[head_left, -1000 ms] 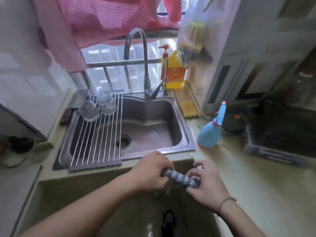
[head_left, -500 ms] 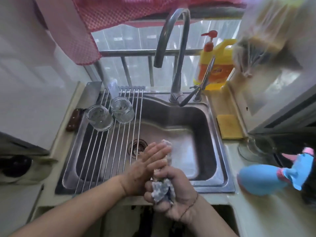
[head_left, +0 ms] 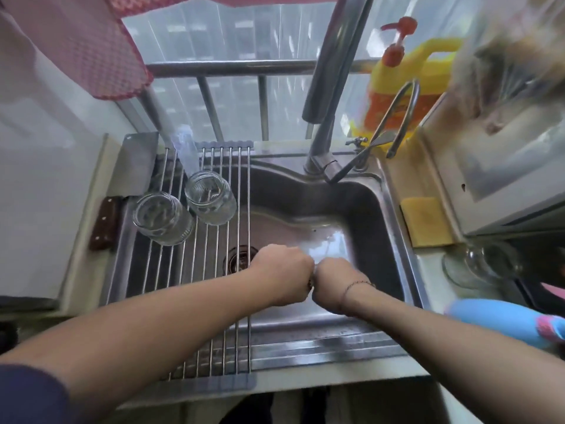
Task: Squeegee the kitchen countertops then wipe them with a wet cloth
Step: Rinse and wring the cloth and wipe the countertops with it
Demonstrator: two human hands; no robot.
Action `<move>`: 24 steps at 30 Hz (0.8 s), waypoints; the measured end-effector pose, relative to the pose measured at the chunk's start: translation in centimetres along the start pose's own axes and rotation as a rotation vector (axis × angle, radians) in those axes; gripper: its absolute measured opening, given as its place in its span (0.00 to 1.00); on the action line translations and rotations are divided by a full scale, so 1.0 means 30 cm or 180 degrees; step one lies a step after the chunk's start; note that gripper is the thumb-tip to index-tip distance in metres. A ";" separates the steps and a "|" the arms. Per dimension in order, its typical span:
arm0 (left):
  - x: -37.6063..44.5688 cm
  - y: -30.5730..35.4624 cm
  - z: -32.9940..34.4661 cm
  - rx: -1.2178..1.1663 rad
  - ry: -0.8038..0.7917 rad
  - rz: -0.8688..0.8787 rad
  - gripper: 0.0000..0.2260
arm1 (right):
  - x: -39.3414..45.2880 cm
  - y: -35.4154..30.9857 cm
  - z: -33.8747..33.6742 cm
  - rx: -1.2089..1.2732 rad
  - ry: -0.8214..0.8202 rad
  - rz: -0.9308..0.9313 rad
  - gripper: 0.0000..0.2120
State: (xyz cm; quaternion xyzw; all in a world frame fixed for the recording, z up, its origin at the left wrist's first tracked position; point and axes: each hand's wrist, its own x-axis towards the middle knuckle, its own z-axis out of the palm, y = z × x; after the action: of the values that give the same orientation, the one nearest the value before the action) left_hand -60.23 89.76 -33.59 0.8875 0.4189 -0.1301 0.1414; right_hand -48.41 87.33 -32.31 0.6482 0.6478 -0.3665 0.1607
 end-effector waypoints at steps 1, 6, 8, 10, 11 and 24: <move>0.007 0.006 0.015 -0.0278 -0.0029 -0.0210 0.07 | 0.020 0.010 0.004 -0.0528 0.0236 -0.0106 0.08; 0.015 0.002 0.066 -0.2311 -0.0599 -0.0763 0.12 | 0.137 0.081 0.039 -0.1614 0.1130 -0.1223 0.02; 0.013 0.015 0.055 -0.3366 -0.0800 -0.1078 0.12 | 0.175 0.114 0.046 -0.1695 0.1624 -0.1662 0.09; 0.005 0.015 0.046 -0.4198 -0.1183 -0.1343 0.11 | 0.198 0.125 0.037 -0.1382 0.1925 -0.1927 0.10; -0.002 0.013 0.049 -0.4492 -0.1438 -0.1413 0.12 | 0.199 0.125 0.046 -0.1267 0.2050 -0.2090 0.10; -0.096 0.057 0.135 -0.7939 -0.3165 -0.0482 0.20 | 0.189 0.101 0.051 -0.1080 0.2597 -0.3174 0.08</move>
State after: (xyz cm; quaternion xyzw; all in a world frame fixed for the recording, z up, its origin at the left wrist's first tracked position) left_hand -61.11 85.24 -36.09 0.0014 0.2093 0.0219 0.9776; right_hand -46.53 90.05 -38.03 0.3234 0.9276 -0.0153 -0.1862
